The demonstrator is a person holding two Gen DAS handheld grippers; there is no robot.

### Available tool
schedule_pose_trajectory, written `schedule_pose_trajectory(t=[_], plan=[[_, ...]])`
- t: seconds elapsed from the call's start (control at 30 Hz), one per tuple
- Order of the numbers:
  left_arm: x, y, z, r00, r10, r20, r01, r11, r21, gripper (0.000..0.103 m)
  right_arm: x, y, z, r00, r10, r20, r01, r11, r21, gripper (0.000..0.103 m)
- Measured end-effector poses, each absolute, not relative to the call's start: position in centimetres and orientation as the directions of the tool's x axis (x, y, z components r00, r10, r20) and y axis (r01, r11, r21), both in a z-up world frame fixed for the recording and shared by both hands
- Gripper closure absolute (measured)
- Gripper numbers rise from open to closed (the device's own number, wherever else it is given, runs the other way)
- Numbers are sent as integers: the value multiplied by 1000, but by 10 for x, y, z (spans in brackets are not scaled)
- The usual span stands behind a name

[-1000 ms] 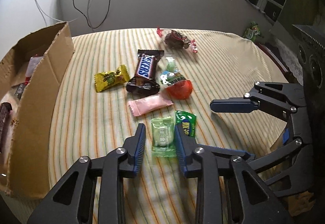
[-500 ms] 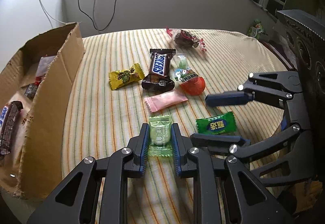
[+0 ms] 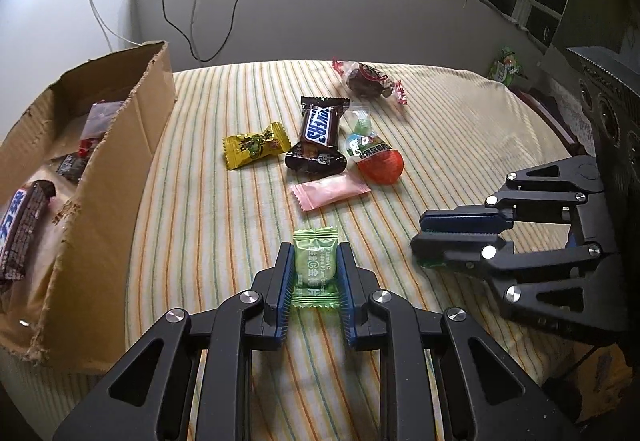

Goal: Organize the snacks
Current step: 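Close the right gripper on the dark green candy and lift it, then carry both green candies over the box and open both grippers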

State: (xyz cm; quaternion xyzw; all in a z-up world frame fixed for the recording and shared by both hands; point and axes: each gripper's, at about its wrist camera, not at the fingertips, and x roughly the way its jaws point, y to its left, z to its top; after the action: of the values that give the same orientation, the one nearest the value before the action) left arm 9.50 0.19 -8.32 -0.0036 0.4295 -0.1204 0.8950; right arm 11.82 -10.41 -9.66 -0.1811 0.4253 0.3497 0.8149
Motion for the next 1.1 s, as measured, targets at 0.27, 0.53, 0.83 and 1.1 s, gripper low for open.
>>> schedule_pose_trajectory(t=[0.27,0.53,0.83,1.1], plan=[[91,2,-83,605,-217,-766,209,972,-110,84,120,-116,-94,361,447,-819,-714,697,66,59],[89,3,-84,605,-215,-767,207,972,-109,84,99,-124,-98,374,406,-834,-744,668,-8,68],[81,11,-67,642,-217,-736,194,974,-118,84,102,-114,-85,412,404,-817,-737,675,-38,80],[76,36,-37,706,-200,-680,161,980,-120,84,115,-89,-51,455,450,-769,-739,673,-43,80]])
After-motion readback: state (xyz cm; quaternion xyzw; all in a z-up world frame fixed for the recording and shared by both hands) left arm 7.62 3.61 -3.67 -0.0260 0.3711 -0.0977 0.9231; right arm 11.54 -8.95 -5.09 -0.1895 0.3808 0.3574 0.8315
